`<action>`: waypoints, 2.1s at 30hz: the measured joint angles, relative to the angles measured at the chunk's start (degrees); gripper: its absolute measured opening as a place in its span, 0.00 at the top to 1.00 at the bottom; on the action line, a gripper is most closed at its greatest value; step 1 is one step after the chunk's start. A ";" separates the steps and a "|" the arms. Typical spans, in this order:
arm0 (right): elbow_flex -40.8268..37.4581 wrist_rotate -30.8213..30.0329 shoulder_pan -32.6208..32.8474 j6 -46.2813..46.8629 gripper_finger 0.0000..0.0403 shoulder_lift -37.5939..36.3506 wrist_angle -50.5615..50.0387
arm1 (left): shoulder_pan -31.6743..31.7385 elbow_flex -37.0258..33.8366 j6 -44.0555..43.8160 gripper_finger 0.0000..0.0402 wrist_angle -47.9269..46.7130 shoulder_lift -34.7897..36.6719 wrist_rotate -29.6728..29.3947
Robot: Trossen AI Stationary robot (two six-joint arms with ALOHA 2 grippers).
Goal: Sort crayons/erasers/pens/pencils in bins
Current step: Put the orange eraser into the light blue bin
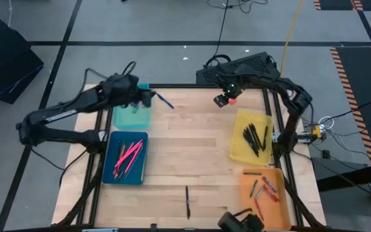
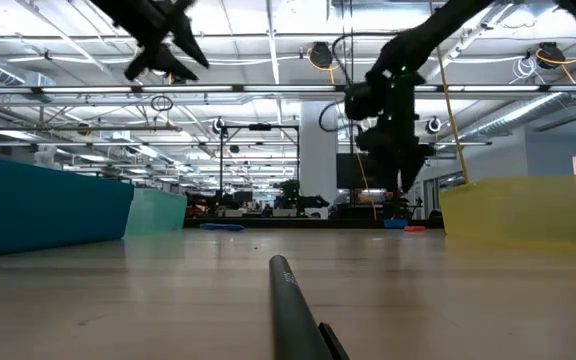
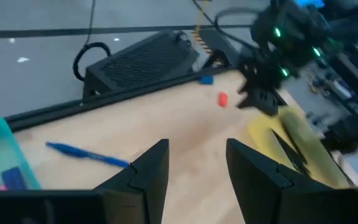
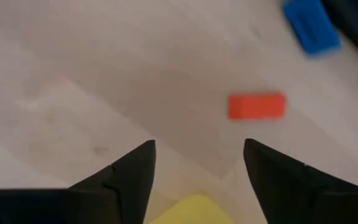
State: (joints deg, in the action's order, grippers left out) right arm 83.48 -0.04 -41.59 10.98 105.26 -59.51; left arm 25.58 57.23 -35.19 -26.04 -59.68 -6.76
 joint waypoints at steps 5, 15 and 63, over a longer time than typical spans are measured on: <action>1.34 -0.48 -0.34 20.75 0.36 4.72 -2.03 | 5.52 0.00 0.18 0.60 9.29 -6.83 1.39; -0.08 -14.26 0.55 55.23 0.35 4.85 7.78 | 11.46 0.00 2.68 0.60 16.62 -8.61 2.29; -16.20 -31.67 6.05 91.00 0.51 3.76 18.98 | 7.72 0.00 13.08 0.60 7.47 -2.93 5.15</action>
State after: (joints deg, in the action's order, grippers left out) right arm 67.28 -31.71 -35.54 101.98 109.02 -40.53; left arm 33.30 57.23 -22.11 -18.57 -62.61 -1.61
